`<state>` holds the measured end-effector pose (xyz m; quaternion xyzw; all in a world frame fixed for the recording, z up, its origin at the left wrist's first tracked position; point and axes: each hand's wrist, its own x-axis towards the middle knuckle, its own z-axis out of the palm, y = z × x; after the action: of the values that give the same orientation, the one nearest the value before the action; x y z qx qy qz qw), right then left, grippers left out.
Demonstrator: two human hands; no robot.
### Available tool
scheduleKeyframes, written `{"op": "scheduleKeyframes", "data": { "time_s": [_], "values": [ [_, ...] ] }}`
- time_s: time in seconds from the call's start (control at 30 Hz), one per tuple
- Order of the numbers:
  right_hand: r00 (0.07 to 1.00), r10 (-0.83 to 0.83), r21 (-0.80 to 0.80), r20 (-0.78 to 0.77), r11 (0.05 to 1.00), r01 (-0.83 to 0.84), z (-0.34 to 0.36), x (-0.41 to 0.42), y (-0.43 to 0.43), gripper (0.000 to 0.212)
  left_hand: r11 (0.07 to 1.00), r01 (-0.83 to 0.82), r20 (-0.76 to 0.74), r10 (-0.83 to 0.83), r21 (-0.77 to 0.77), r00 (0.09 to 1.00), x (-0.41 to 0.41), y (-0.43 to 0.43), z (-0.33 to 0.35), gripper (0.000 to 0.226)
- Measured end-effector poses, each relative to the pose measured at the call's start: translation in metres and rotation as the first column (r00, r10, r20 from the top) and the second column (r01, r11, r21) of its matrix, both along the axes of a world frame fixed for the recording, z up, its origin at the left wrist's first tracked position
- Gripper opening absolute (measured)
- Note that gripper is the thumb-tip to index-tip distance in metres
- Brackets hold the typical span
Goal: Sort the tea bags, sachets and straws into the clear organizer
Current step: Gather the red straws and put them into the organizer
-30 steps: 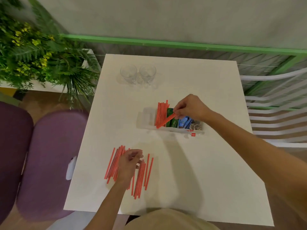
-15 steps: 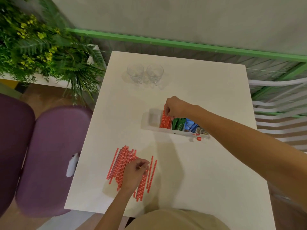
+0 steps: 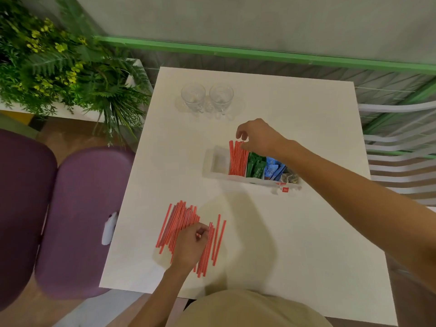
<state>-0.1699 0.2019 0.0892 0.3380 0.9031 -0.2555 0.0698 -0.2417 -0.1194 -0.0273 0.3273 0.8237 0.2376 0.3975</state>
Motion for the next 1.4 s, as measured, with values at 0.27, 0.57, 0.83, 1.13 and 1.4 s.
{"op": "scheduleKeyframes", "data": {
  "time_s": [0.27,0.57,0.83,1.13,1.4],
  "values": [
    [0.998,-0.063,-0.392,0.010,0.918,0.062,-0.029,0.048,-0.081,0.010,0.969,0.199,-0.242,-0.230,-0.148,0.942,0.005,-0.008,-0.002,0.039],
    [0.967,-0.154,-0.579,0.203,0.777,0.245,-0.101,0.114,-0.170,0.012,0.971,0.182,-0.285,-0.219,-0.153,0.933,0.024,-0.014,-0.008,0.056],
    [0.951,-0.187,-0.612,0.246,0.731,0.301,-0.115,0.131,-0.193,0.018,0.970,0.189,-0.331,-0.231,-0.154,0.915,0.028,-0.011,-0.007,0.049],
    [0.944,-0.185,-0.654,0.274,0.683,0.324,-0.115,0.132,-0.196,0.010,0.946,0.226,-0.335,-0.296,-0.232,0.895,0.021,0.001,-0.008,0.020],
    [0.943,-0.211,-0.722,0.258,0.607,0.333,-0.115,0.125,-0.208,0.009,0.951,0.203,-0.286,-0.266,-0.234,0.920,0.022,0.002,-0.005,0.008]
  ]
}}
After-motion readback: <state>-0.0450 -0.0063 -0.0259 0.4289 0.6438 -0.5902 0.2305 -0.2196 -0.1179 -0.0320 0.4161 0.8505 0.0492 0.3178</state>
